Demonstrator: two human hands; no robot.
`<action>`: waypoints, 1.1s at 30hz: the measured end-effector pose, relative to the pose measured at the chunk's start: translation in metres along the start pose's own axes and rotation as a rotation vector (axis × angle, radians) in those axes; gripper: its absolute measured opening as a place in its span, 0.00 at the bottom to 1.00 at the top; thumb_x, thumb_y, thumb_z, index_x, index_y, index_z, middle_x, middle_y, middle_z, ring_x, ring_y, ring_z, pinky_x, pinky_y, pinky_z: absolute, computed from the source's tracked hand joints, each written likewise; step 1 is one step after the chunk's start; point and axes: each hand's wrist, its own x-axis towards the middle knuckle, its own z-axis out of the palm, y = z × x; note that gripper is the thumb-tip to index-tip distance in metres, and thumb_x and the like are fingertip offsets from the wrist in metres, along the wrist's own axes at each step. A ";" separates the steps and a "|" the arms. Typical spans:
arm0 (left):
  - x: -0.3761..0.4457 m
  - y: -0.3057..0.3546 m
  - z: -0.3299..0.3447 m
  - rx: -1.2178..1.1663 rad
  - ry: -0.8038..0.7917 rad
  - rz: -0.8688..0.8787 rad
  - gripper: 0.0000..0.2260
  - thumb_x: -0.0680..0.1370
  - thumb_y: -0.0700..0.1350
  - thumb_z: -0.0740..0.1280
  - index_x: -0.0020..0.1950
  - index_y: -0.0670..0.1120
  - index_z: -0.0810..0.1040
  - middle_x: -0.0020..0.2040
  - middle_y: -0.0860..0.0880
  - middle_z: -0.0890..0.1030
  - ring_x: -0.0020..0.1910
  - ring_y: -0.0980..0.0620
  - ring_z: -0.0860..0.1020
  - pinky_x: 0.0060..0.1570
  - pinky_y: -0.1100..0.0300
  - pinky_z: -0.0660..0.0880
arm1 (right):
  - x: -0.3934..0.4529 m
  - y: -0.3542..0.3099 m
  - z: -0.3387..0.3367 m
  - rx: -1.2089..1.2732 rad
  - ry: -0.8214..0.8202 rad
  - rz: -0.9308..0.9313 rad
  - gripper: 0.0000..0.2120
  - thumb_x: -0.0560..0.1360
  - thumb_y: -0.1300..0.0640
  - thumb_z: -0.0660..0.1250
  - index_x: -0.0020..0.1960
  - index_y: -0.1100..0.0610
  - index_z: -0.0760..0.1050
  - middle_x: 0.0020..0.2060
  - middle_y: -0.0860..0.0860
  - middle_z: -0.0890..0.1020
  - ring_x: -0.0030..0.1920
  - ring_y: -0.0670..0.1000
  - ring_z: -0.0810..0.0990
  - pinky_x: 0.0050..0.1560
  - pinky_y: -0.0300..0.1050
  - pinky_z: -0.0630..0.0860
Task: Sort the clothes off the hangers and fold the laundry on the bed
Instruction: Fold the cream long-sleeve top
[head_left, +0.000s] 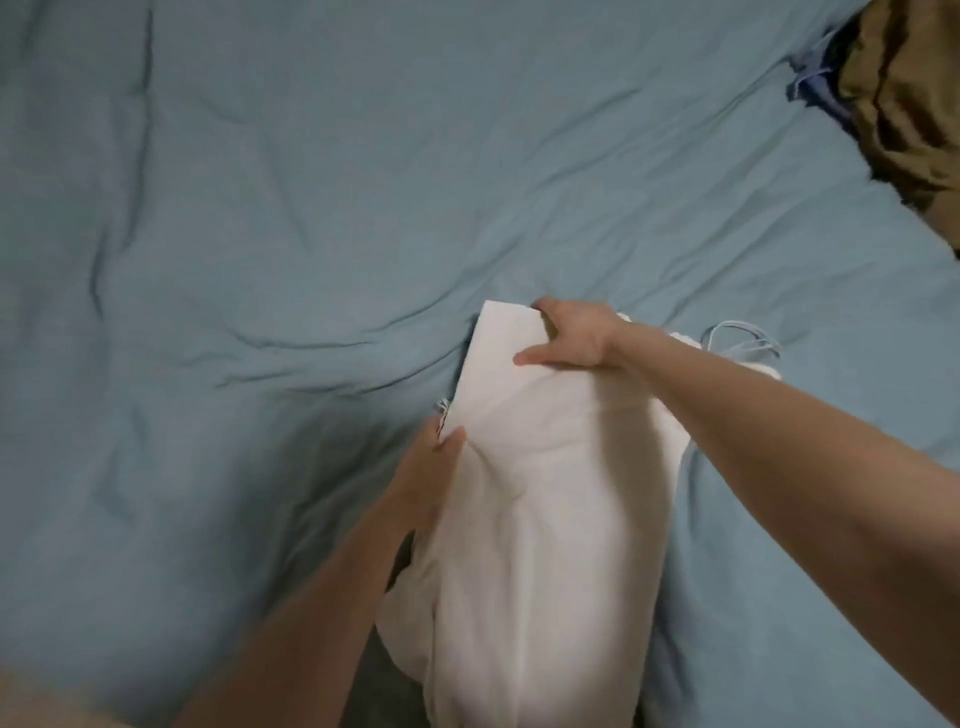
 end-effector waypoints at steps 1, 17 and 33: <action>0.005 0.000 -0.002 0.004 -0.007 0.001 0.14 0.82 0.42 0.58 0.66 0.41 0.72 0.63 0.49 0.76 0.62 0.51 0.73 0.53 0.66 0.65 | -0.002 0.000 0.003 0.000 0.032 0.005 0.28 0.73 0.35 0.65 0.59 0.57 0.71 0.58 0.56 0.79 0.57 0.59 0.76 0.52 0.48 0.70; 0.010 0.103 0.097 0.817 0.263 0.580 0.17 0.77 0.49 0.66 0.65 0.45 0.75 0.61 0.45 0.77 0.62 0.42 0.74 0.62 0.49 0.66 | -0.161 0.090 0.044 0.103 0.633 0.700 0.27 0.76 0.42 0.48 0.61 0.62 0.68 0.58 0.63 0.74 0.62 0.63 0.70 0.66 0.58 0.59; -0.043 -0.031 0.040 0.771 0.312 -0.175 0.35 0.78 0.64 0.54 0.74 0.38 0.61 0.70 0.34 0.67 0.68 0.32 0.66 0.64 0.37 0.64 | -0.128 0.123 0.037 -0.301 0.339 0.338 0.36 0.77 0.35 0.43 0.79 0.53 0.41 0.78 0.56 0.45 0.77 0.56 0.43 0.73 0.57 0.35</action>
